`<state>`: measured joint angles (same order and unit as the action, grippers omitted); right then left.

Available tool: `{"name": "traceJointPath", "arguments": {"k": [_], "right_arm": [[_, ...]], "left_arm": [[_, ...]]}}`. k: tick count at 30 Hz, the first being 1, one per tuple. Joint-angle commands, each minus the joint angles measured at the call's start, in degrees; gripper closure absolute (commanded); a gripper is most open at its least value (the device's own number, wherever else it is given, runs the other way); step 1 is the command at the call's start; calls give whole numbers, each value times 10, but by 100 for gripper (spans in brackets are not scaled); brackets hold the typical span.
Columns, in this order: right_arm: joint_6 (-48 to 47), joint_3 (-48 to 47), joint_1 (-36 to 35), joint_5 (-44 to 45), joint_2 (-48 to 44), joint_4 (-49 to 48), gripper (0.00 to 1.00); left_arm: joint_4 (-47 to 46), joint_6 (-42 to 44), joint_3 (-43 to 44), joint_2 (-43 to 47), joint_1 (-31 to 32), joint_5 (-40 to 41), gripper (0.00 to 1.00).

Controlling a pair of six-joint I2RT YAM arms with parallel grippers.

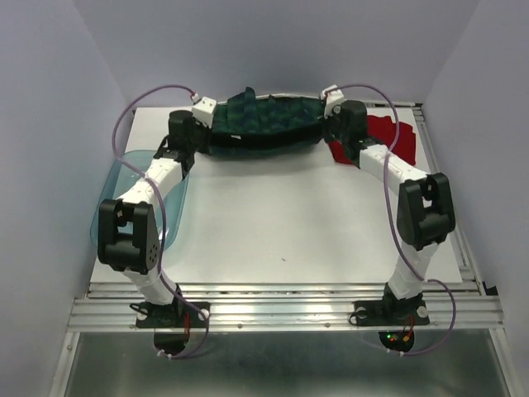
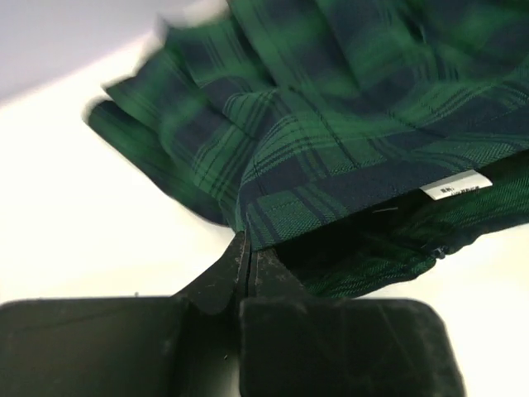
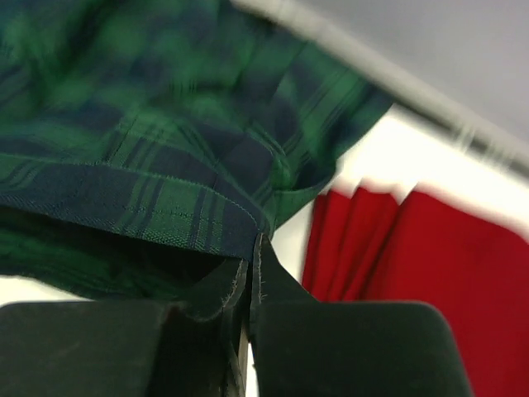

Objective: Fold and stack the skirts
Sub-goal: Flatten the skirt out

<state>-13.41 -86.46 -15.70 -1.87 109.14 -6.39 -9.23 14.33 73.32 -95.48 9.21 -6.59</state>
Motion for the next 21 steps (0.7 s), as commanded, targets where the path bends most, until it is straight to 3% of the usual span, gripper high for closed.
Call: {"name": "traceJointPath", "arguments": {"k": [1, 9, 16, 21], "right_arm": [[-9, 111, 9, -45, -123, -1, 99], [-40, 158, 9, -93, -194, 132, 99], [-93, 216, 9, -163, -241, 231, 99], [-137, 262, 9, -183, -285, 286, 99]], "left_arm": [[-9, 24, -94, 105, -4, -44, 100], [113, 32, -156, 151, -4, -88, 100], [195, 132, -228, 223, 0, -126, 100], [251, 228, -273, 294, 40, -140, 96]]}}
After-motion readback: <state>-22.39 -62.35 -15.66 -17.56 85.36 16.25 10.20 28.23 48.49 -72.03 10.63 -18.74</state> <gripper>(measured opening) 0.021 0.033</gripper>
